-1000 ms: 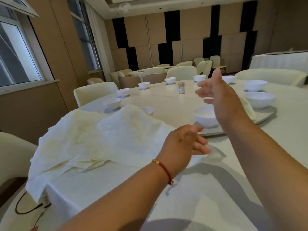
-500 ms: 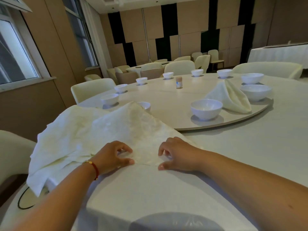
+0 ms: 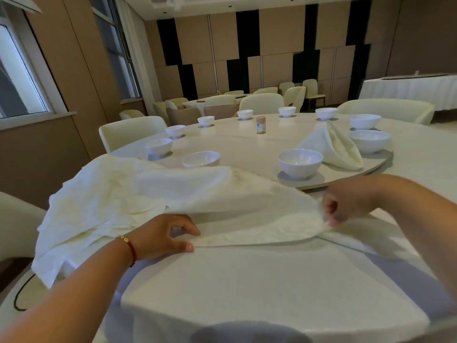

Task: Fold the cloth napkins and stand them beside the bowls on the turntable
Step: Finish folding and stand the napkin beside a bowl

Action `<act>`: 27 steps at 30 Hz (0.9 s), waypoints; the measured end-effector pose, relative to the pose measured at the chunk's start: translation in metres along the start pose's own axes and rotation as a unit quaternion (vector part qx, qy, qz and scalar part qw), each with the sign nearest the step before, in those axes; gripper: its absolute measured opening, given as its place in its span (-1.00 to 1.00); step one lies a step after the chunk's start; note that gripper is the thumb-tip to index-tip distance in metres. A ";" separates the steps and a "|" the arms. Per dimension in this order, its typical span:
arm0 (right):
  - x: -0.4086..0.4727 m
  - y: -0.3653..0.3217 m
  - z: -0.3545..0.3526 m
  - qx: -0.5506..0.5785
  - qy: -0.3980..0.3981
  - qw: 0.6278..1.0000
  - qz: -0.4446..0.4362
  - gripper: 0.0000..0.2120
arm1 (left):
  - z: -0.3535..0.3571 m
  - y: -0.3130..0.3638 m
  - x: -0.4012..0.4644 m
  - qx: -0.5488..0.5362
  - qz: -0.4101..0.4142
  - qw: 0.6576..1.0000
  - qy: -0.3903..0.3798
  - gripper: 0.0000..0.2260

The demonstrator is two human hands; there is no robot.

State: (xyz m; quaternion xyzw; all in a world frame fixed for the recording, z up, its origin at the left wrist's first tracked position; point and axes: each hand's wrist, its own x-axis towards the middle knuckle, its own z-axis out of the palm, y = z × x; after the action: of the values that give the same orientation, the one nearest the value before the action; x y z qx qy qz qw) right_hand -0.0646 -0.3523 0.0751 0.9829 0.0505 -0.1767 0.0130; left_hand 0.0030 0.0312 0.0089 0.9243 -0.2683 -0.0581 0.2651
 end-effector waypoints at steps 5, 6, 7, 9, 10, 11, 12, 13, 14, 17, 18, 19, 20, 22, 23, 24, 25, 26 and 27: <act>-0.009 0.010 -0.003 -0.001 0.046 0.997 0.055 -0.84 | 0.014 0.015 0.005 -0.002 0.019 1.000 -0.011 -0.80; -0.007 -0.001 -0.002 0.018 0.074 0.997 0.024 -0.80 | 0.017 0.018 0.007 0.000 0.022 1.000 -0.006 -0.83; -0.004 -0.016 0.001 0.049 0.103 0.993 -0.017 -0.80 | 0.020 0.022 0.008 -0.003 0.022 1.000 0.001 -0.87; 0.003 -0.053 0.012 0.125 0.142 0.977 -0.100 -0.85 | 0.025 0.029 0.010 -0.018 0.019 1.000 0.009 -0.93; 0.008 -0.073 0.019 0.151 0.152 0.967 -0.136 -0.84 | 0.027 0.032 0.011 -0.023 0.016 1.000 0.008 -0.93; 0.014 -0.090 0.027 0.169 0.152 0.960 -0.164 -0.82 | 0.028 0.035 0.012 -0.026 0.013 1.000 0.007 -0.93; 0.020 -0.105 0.034 0.189 0.149 0.953 -0.184 -0.77 | 0.028 0.037 0.012 -0.029 0.011 1.000 0.005 -0.93; 0.026 -0.115 0.040 0.208 0.146 0.947 -0.196 -0.71 | 0.028 0.040 0.012 -0.035 0.010 0.999 0.005 -0.91; 0.032 -0.123 0.045 0.225 0.150 0.941 -0.206 -0.68 | 0.026 0.042 0.012 -0.050 0.006 0.999 0.006 -0.88; 0.041 -0.130 0.049 0.245 0.196 0.920 -0.234 -0.74 | 0.018 0.051 0.012 -0.152 0.000 0.988 0.024 -0.82; 0.041 -0.130 0.047 0.254 0.214 0.912 -0.241 -0.71 | 0.014 0.054 0.012 -0.184 0.001 0.982 0.034 -0.81; 0.039 -0.129 0.044 0.271 0.235 0.902 -0.240 -0.67 | 0.011 0.056 0.012 -0.221 0.003 0.974 0.043 -0.80; 0.037 -0.127 0.040 0.295 0.257 0.891 -0.231 -0.63 | 0.007 0.059 0.012 -0.259 0.004 0.965 0.049 -0.82; 0.032 -0.122 0.029 0.361 0.296 0.861 -0.201 -0.59 | 0.001 0.066 0.012 -0.314 0.004 0.948 0.061 -0.91; 0.029 -0.120 0.023 0.398 0.308 0.844 -0.186 -0.59 | -0.002 0.067 0.012 -0.311 0.002 0.948 0.067 -0.98; 0.027 -0.116 0.017 0.432 0.315 0.828 -0.170 -0.60 | -0.004 0.067 0.013 -0.288 -0.002 0.955 0.076 -0.93; 0.026 -0.112 0.012 0.458 0.316 0.816 -0.154 -0.61 | -0.006 0.065 0.014 -0.253 -0.006 0.964 0.078 -0.86; 0.026 -0.108 0.007 0.473 0.317 0.810 -0.138 -0.61 | -0.007 0.063 0.014 -0.214 -0.010 0.974 0.075 -0.84; 0.026 -0.104 0.002 0.480 0.317 0.808 -0.123 -0.59 | -0.009 0.061 0.014 -0.179 -0.018 0.981 0.070 -0.85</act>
State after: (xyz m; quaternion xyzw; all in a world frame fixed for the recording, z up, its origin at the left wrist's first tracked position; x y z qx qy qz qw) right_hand -0.0516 -0.2469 0.0631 0.8506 0.0809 0.1430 -0.4995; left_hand -0.0111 -0.0156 0.0483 0.8683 -0.2175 -0.0454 0.4436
